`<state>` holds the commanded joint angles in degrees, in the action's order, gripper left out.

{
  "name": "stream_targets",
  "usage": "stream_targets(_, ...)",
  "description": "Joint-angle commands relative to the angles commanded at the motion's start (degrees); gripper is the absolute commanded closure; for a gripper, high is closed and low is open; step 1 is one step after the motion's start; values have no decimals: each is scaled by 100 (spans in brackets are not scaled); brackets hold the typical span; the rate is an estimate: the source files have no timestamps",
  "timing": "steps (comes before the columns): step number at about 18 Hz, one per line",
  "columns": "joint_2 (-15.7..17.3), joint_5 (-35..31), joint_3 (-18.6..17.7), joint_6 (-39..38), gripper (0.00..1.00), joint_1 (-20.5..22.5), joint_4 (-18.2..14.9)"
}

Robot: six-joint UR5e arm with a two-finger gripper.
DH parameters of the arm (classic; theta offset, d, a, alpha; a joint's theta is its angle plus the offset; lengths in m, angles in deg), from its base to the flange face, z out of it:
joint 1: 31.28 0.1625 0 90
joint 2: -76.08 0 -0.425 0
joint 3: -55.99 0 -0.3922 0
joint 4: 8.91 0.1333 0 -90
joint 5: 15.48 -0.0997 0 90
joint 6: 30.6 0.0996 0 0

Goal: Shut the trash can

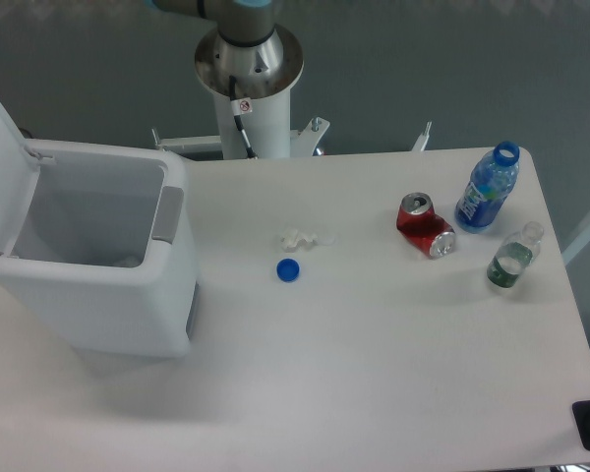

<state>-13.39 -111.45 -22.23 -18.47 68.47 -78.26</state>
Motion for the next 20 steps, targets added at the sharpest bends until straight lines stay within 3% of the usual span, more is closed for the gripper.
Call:
stream_targets(16,-26,-352,26,88,96,88,-18)
stream_targets(20,-18,-335,-9,97,97,412,-106)
